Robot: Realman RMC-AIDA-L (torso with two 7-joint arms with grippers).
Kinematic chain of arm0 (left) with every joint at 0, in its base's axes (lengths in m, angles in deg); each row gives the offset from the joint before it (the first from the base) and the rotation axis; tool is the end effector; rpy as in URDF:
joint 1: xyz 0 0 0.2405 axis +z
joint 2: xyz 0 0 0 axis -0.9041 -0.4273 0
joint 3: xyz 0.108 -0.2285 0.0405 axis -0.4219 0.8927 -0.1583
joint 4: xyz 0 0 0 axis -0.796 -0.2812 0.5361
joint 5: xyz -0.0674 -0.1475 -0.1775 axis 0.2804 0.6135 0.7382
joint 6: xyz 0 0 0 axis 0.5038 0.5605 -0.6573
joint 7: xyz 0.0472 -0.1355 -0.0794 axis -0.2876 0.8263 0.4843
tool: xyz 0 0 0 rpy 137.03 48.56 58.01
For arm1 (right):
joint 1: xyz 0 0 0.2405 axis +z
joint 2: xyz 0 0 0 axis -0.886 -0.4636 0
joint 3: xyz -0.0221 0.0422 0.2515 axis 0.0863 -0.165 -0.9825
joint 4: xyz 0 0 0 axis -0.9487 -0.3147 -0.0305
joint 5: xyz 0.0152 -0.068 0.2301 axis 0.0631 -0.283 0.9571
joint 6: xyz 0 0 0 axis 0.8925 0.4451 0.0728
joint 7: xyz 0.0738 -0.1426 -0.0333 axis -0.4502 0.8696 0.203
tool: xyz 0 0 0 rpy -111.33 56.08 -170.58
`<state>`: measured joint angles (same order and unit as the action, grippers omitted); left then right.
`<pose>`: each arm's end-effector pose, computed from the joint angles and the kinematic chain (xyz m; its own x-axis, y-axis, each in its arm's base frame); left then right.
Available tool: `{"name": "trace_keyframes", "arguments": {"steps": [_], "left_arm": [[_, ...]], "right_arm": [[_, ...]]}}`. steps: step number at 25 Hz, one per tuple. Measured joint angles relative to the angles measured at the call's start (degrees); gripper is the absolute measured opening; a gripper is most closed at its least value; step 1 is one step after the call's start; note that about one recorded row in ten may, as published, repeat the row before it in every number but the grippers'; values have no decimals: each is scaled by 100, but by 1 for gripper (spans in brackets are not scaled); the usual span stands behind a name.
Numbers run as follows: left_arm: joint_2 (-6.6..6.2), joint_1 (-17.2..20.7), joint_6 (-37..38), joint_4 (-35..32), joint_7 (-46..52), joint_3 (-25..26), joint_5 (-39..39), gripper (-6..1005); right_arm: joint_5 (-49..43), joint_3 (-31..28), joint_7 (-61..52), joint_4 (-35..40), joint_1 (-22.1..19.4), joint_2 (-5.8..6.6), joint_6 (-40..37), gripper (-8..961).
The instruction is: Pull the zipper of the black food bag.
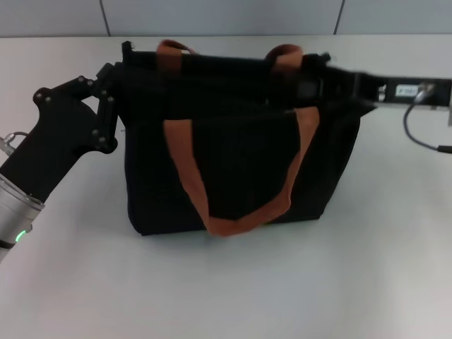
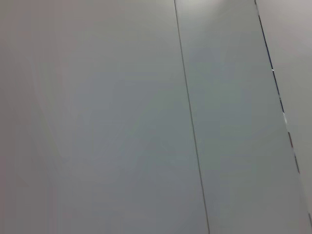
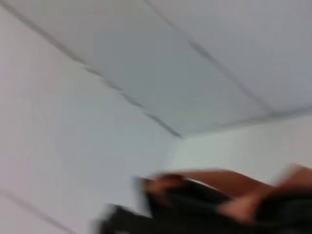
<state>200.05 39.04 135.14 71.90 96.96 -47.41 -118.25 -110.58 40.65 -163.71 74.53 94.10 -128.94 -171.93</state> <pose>-0.2859 0.3087 -0.0373 0.6011 -0.3027 0.7397 0.4808 -0.6023 -0.6372 0.2116 0.3961 0.0097 0.3488 -0.7644 -0.5422 -0.8105 -0.5365 0.2349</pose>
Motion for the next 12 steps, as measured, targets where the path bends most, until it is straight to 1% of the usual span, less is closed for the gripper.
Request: {"name": "trace_keyframes", "arguments": {"steps": [4,5,6,8,10,12], "left_arm": [[-14,-33,-6,-32,43,58,21,20],[-19,-52,-8,-57,108,96,20,20],[-29,-73,-8,-113,231,132,19,20],[-44,-129,-8,-290,577,159,15,20],[-52,-213,-30,-569,1154,133,-22,20],[-55,-300,-91,-818,1656,49,-52,20]], "right_arm": [[855,-557,865,-407,-63,57,-1059,4],[1208,-871,1250,-638,-145,64,-1516,8],[1208,-871,1250,-638,-145,64,-1516,13],[1469,-1152,1620,-839,-258,65,-1871,22],[1581,-1343,1949,-965,-390,64,-2075,31],[1603,-1410,2207,-1017,-509,64,-2150,40]]}}
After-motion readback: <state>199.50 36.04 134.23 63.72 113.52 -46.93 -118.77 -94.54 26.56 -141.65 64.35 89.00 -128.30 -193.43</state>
